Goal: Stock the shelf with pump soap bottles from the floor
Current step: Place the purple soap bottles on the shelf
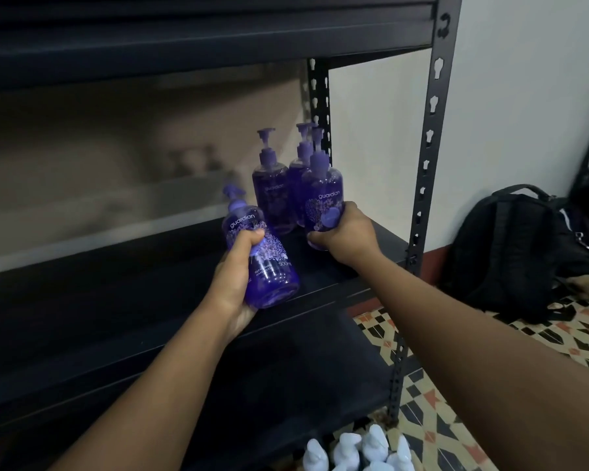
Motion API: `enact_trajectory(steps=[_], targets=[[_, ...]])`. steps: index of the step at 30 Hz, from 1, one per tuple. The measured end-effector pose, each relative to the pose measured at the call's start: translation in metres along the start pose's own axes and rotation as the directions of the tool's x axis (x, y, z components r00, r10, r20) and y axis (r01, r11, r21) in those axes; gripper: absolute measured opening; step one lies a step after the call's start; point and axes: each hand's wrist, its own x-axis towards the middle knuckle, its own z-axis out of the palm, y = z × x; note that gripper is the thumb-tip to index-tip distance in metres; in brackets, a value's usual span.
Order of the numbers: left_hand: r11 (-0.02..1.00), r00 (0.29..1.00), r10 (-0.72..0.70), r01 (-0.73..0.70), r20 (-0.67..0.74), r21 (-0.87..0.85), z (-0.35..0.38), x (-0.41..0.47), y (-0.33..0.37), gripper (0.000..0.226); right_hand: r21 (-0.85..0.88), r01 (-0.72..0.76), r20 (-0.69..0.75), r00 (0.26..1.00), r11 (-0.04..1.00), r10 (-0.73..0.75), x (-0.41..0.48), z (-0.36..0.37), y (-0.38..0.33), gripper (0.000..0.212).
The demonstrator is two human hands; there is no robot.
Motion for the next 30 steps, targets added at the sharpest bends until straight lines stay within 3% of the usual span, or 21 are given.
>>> enact_trajectory(steps=[15,19,22,26,30], targets=[[1.0,1.0,0.018,-0.018,0.022,-0.003,-0.004,0.003,-0.002,0.044,-0.077,-0.064,0.0,0.998,0.995,0.064,0.032,0.016,0.001,0.063],[1.0,1.0,0.011,-0.011,0.014,-0.002,-0.005,0.003,-0.003,0.059,-0.096,-0.102,0.029,0.994,0.99,0.106,0.022,0.015,0.002,0.082],[1.0,1.0,0.009,-0.009,-0.009,0.018,-0.003,0.001,-0.003,0.062,-0.291,-0.042,0.105,0.992,0.956,0.075,0.011,0.005,0.005,0.088],[0.978,0.981,0.179,-0.17,-0.077,0.119,0.004,0.008,0.002,0.043,-0.61,0.092,0.205,0.978,0.787,0.044,-0.009,-0.014,0.012,0.079],[0.898,0.948,0.314,-0.281,-0.046,0.339,0.012,0.019,0.008,0.052,-0.705,0.186,0.283,0.958,0.684,0.032,-0.016,-0.013,0.019,0.084]])
